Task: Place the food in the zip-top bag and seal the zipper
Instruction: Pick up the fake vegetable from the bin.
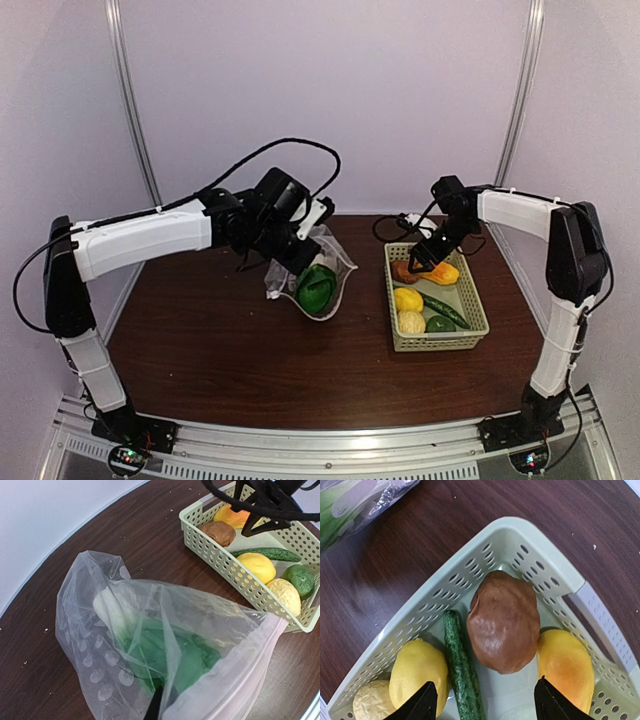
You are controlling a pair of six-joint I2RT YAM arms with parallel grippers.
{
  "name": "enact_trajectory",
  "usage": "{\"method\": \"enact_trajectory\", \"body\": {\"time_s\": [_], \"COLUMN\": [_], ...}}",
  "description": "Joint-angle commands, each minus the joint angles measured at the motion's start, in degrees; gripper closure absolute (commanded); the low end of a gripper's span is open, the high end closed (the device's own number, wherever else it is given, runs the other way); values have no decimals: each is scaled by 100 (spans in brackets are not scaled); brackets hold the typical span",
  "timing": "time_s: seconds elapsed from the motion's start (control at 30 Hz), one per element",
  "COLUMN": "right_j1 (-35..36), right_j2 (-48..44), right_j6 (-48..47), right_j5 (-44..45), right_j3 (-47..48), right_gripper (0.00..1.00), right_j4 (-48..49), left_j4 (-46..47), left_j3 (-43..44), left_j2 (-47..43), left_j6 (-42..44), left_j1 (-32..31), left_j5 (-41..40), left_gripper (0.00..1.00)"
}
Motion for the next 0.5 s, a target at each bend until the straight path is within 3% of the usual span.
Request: {"method": "enact_trajectory", "body": {"time_s": [0.0,0.17,0.47], "right_j1": [51,125,190], "right_j2": [417,716,1138], "right_j6": [-201,-305,-196], "right_j5": [131,75,68], "right_j3": [421,615,628], "right_gripper": [32,30,27], "right_j4": [12,29,404], "left_j4": [734,1121,1153], "left_j3": [-348,-861,-948], "left_j2": [-331,-685,-894], "left_j6": [-81,-206,-263], "left_j1": [85,228,357], "left_j5": [218,389,469], "left_gripper": [100,100,100]}}
